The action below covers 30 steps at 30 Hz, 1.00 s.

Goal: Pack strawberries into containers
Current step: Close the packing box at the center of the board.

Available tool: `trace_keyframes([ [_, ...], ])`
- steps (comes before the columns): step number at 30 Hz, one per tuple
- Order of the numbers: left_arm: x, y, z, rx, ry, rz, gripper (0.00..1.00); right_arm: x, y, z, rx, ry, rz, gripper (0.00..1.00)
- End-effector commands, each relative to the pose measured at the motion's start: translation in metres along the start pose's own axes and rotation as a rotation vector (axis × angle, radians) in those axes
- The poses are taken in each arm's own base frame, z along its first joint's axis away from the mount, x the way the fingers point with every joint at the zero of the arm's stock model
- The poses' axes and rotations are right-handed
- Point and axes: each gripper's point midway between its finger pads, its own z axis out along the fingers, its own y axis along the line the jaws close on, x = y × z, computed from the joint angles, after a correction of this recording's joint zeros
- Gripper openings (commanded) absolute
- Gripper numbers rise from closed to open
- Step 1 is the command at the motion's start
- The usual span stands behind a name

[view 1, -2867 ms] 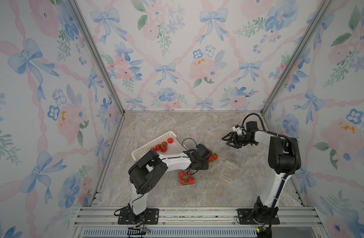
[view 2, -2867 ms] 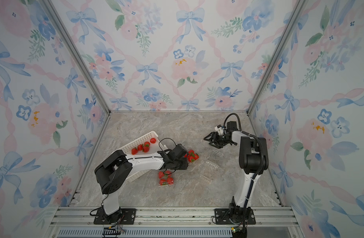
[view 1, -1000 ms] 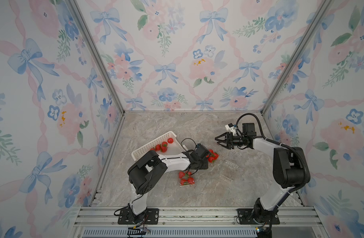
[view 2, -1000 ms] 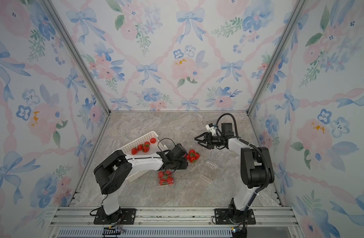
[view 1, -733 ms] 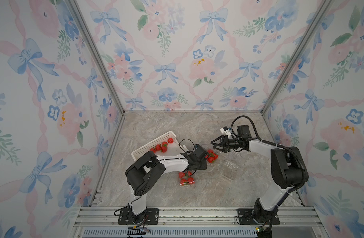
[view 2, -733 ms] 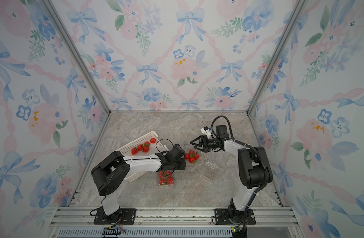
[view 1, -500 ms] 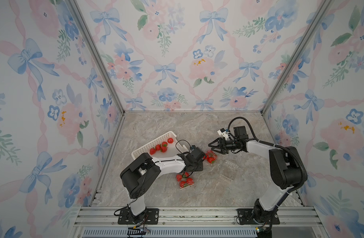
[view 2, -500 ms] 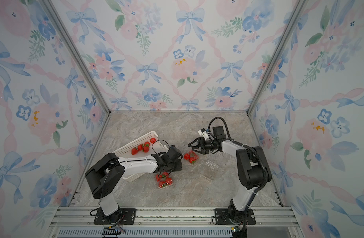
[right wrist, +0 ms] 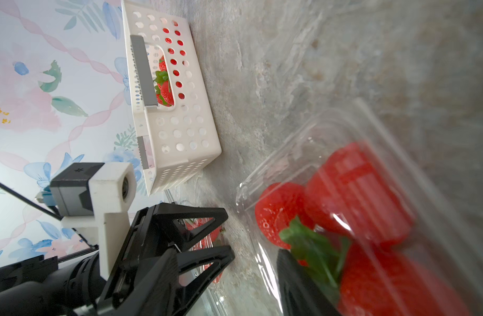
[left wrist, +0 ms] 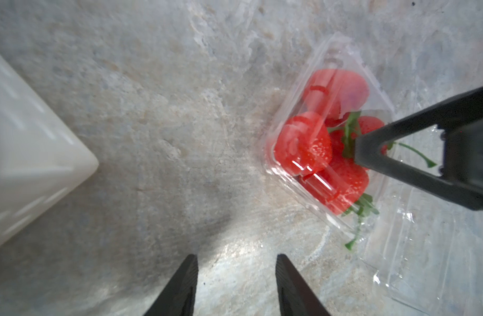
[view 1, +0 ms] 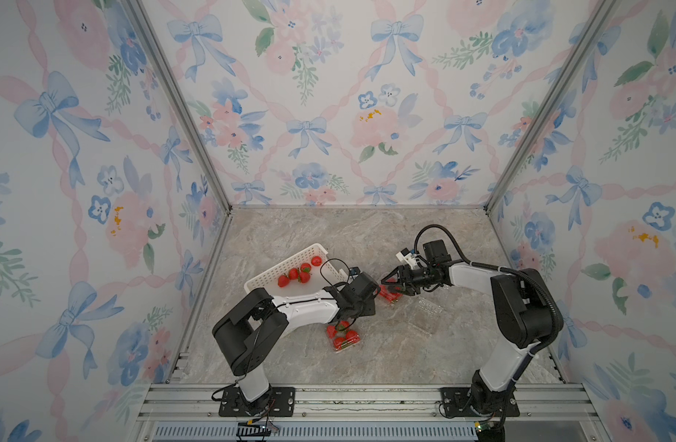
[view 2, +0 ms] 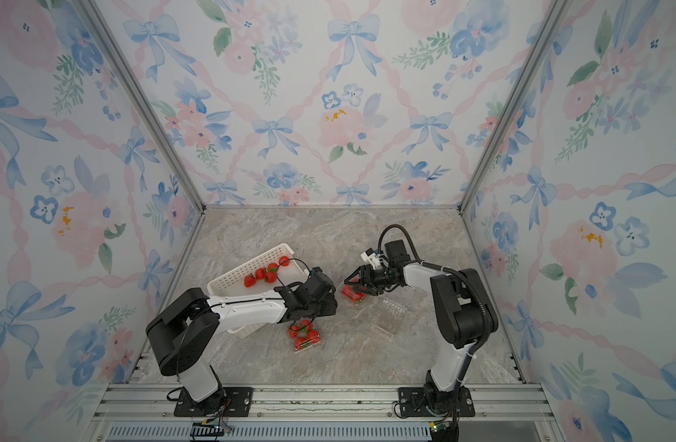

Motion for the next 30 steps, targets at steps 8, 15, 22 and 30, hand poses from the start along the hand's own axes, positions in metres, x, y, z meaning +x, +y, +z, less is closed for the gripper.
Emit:
trace_keyframes([
  [8,-0.014,-0.018,-0.020,0.144,-0.080,-0.056,0.57,0.020,-0.027,0.009,0.081,0.048,0.053,0.59],
  [15,-0.017,-0.018,-0.011,0.173,-0.113,-0.090,0.55,0.018,-0.025,0.008,0.077,0.040,0.049,0.59],
  [22,-0.024,-0.014,-0.004,0.200,-0.152,-0.117,0.54,0.016,-0.025,0.007,0.076,0.035,0.047,0.59],
  [30,-0.031,-0.006,0.003,0.205,-0.182,-0.138,0.51,0.015,-0.024,0.007,0.069,0.032,0.048,0.59],
])
